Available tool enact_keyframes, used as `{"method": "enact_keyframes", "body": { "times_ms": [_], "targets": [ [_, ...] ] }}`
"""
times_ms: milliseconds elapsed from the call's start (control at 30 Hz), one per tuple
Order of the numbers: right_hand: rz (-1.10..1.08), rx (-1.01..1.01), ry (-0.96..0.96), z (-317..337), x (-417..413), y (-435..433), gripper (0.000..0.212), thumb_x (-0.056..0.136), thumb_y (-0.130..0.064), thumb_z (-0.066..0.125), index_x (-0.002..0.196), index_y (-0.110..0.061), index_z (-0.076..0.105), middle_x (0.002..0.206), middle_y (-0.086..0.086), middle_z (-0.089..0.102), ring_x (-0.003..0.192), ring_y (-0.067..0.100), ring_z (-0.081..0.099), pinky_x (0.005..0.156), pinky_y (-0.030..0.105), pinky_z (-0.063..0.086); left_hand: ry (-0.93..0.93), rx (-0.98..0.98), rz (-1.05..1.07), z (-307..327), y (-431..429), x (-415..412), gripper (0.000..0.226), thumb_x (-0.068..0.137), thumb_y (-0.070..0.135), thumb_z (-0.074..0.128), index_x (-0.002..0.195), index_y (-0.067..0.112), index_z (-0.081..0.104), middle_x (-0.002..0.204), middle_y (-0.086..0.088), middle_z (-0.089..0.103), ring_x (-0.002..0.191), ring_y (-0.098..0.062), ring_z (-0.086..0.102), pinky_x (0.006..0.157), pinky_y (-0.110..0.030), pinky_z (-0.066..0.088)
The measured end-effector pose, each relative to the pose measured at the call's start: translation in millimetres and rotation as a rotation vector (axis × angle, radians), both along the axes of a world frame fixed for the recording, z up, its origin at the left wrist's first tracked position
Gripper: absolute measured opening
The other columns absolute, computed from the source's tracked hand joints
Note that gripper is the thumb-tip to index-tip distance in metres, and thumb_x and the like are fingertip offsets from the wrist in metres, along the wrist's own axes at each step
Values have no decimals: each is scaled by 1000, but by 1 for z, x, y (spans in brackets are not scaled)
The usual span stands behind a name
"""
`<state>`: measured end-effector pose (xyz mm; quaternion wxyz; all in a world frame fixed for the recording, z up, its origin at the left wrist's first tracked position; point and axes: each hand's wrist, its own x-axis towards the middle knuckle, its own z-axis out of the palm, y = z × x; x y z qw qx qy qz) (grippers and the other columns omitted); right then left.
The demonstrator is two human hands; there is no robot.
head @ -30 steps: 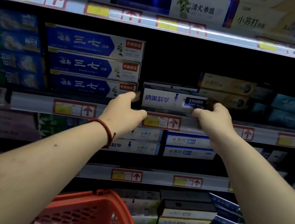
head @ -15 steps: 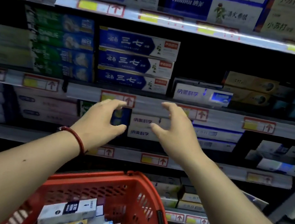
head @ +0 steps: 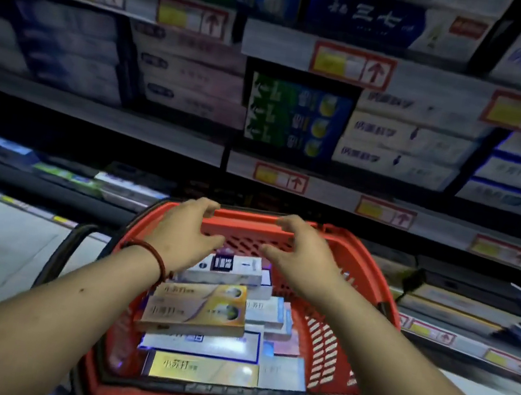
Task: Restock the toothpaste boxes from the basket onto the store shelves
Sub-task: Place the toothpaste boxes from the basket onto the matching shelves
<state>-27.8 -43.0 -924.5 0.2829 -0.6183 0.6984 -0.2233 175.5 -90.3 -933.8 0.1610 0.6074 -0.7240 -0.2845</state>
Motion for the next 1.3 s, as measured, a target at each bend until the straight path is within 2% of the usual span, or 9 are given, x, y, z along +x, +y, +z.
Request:
{"method": "enact_keyframes", "body": {
  "times_ms": [133,267,500,600,833,933,1033,1167,1300],
  "targets": [
    [-8,176,-6,-51,6,-11,59,93,-30,72,145,-13,49,147,7,53,129,25,53,97,28,43,-74,226,86,-47,-9,10,62,91,28,71,147,12,47,142,-9,58,121,-27,61,93,-28,45],
    [-83,260,-61,-89,12,-20,37,90,-21,72,125,-16,62,119,-1,66,107,20,64,77,25,42,-203,344,112,-85,-25,18,33,93,33,66,117,11,65,114,-12,70,95,-28,64,75,-29,47],
    [-216,320,-208,-134,15,-38,15,89,-16,70,102,-23,65,92,-14,67,91,13,62,81,29,48,-93,435,203,-121,-40,20,15,96,25,60,82,23,59,89,-1,64,82,-24,60,69,-28,43],
    [-297,367,-336,-144,21,-43,21,85,-16,72,105,-21,75,97,-8,76,95,16,70,90,36,56,0,438,304,-128,-44,23,13,93,22,61,91,13,71,78,-2,68,73,-23,64,58,-26,41],
    [-551,253,-520,-132,18,-30,16,87,-11,69,103,-15,68,87,-2,73,74,14,66,62,27,49,217,370,451,-118,-33,17,8,94,27,67,95,20,62,94,4,70,93,-25,68,90,-38,55],
    [-606,194,-598,-112,15,-20,14,84,-16,71,96,-17,64,87,4,70,70,20,61,72,42,56,270,281,490,-99,-27,14,20,93,32,67,109,20,63,104,3,72,96,-25,69,93,-40,55],
    [-622,105,-634,-88,7,-13,20,71,-24,73,87,-18,63,87,9,69,74,29,61,77,55,58,294,174,476,-75,-18,12,20,94,33,65,108,19,65,102,0,72,91,-24,69,87,-38,56],
    [-595,27,-739,-38,-7,-1,19,81,1,76,94,0,62,94,19,73,75,29,68,66,42,58,285,82,432,-39,-5,2,35,99,40,57,108,8,65,89,-4,68,70,-20,58,62,-29,42],
    [-530,24,-892,8,-14,10,39,78,-11,83,110,-5,62,102,17,74,84,25,74,76,38,62,376,65,415,0,2,-7,36,97,36,62,125,14,60,118,-2,65,104,-24,62,86,-29,42]
  ]
}}
